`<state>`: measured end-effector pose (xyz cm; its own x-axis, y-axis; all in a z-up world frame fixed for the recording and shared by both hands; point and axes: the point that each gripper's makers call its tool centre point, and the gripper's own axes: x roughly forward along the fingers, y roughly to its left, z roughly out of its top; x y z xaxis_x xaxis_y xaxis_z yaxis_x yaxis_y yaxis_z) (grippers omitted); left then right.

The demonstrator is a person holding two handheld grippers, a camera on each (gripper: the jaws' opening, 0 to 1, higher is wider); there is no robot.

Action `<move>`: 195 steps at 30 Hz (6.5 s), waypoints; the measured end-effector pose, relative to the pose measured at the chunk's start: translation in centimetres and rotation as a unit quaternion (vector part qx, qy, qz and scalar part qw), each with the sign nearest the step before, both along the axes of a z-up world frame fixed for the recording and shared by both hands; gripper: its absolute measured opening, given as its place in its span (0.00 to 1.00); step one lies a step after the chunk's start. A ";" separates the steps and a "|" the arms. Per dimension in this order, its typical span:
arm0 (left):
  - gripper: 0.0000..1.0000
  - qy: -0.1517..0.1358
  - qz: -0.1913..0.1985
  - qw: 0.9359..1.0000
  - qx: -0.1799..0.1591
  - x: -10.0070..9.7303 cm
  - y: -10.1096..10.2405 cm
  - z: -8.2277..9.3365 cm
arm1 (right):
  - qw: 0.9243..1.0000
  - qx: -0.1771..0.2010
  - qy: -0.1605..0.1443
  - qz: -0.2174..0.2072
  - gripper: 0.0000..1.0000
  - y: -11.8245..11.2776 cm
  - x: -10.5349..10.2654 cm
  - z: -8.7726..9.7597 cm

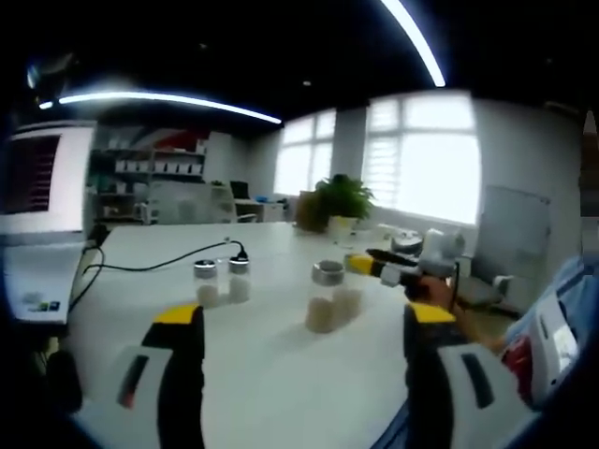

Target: Rotate the seasoning bottle until the label or dispensing opening points toward the visible target arrow and the bottle remains upright within the marked orientation range

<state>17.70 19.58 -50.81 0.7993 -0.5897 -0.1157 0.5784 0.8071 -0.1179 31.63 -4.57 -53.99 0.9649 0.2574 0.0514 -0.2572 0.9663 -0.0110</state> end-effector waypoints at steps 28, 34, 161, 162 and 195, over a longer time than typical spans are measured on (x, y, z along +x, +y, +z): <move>0.91 -0.001 -0.003 1.000 0.003 -0.2 0.0 0.1 | 0.999 -0.035 -0.009 0.005 0.38 0.5 0.7 -0.6; 0.91 -0.001 0.000 1.000 -0.002 -0.1 0.3 0.2 | 0.999 -0.037 -0.010 0.011 0.38 0.4 0.7 -0.5; 0.91 0.007 -0.022 1.000 -0.002 -0.6 -1.5 0.0 | 0.912 -0.029 0.089 0.398 0.76 0.6 -1.1 -2.6; 0.91 0.004 -0.023 1.000 -0.003 -0.7 -1.5 0.1 | 0.915 -0.022 0.091 0.392 0.77 0.5 -1.2 -2.6; 0.91 0.006 -0.027 1.000 -0.014 -0.2 -1.2 0.2 | 0.998 0.039 0.027 -0.033 0.60 -0.8 -0.3 -0.5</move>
